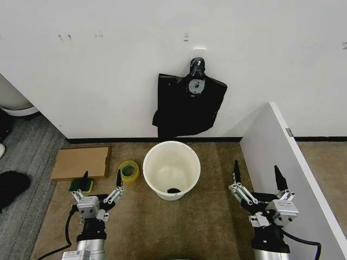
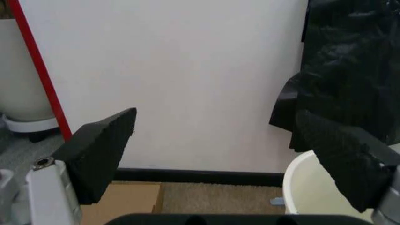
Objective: Place the garbage bag over the trash bin.
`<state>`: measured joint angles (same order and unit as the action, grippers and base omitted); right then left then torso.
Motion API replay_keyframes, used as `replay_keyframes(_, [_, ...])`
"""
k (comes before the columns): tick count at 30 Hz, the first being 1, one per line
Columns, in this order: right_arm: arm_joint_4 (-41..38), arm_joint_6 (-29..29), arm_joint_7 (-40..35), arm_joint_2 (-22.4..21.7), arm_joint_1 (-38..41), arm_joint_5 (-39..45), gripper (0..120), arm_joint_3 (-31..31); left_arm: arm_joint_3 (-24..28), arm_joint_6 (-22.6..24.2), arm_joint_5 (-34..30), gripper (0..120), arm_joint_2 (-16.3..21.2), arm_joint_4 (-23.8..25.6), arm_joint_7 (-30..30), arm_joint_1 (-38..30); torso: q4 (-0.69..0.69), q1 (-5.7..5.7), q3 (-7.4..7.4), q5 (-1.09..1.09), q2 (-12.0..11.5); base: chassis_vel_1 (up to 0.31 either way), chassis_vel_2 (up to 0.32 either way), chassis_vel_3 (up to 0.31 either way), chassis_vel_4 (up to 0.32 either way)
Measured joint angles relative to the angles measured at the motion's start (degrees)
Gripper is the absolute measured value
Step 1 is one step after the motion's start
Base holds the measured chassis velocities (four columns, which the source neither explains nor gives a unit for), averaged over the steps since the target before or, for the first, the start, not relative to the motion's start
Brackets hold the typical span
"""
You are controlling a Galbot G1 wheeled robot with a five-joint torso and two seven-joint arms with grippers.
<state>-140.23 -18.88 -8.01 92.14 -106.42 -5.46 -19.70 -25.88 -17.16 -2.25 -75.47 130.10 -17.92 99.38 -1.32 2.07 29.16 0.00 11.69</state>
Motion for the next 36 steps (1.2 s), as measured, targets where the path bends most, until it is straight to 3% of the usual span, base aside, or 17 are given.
replay_keyframes(17, [3.9,1.3,0.0,-2.0,4.0,2.7,100,0.9,0.3,-1.3,3.2,100,-1.3,-1.0,0.1,0.6,0.00,0.00,0.00,0.00,0.0,0.000,0.000,0.000,0.000])
replay_keyframes(25, [7.5,2.7,0.0,-4.4,8.5,6.2,100,1.1,0.6,-4.7,2.0,100,-1.5,-4.6,0.2,-0.6,0.00,0.00,0.00,0.00,0.0,0.000,0.000,0.000,0.000])
replay_keyframes(28, [9.3,3.3,0.3,-5.1,11.4,8.6,100,1.1,1.0,-4.9,0.8,100,-1.1,-5.3,0.6,-1.2,0.00,0.00,0.00,0.01,0.0,0.000,0.000,0.000,0.000])
replay_keyframes(36, [13.9,3.6,7.0,-9.2,21.6,24.1,100,2.0,1.8,-5.7,0.6,100,-0.8,-7.0,1.6,-2.6,0.00,0.00,0.00,0.00,0.0,0.000,0.000,0.000,0.000])
